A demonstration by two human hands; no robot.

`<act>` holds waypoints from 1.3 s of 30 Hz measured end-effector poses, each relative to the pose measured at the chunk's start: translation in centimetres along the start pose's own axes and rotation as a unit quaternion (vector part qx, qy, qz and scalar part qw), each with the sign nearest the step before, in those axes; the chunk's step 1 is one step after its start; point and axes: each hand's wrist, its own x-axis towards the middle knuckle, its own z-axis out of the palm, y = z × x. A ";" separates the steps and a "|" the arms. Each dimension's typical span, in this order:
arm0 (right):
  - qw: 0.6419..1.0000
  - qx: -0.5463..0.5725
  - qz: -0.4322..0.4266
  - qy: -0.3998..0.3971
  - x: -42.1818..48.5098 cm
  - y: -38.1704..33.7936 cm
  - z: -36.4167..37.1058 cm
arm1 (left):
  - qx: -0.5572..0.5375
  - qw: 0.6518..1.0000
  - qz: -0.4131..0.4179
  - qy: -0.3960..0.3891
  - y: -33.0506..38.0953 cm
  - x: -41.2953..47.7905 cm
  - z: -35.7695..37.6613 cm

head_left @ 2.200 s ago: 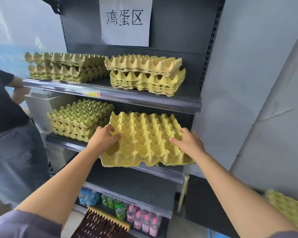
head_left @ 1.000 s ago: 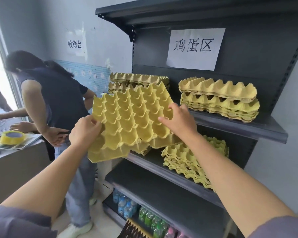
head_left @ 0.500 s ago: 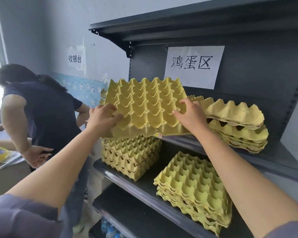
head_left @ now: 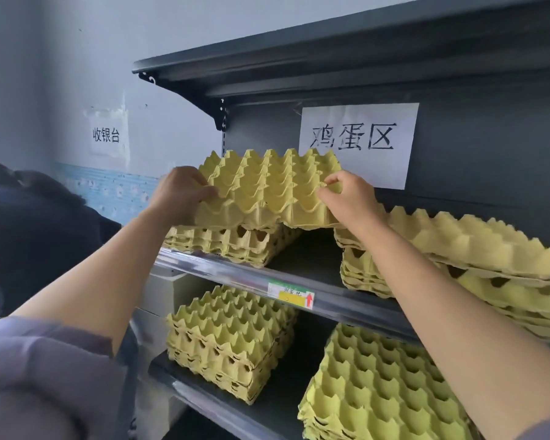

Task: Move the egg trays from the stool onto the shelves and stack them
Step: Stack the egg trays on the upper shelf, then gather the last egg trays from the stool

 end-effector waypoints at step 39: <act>0.969 -0.236 0.074 0.023 5.2 -5.3 10.0 | 0.075 0.977 0.196 -0.028 -5.8 13.3 3.6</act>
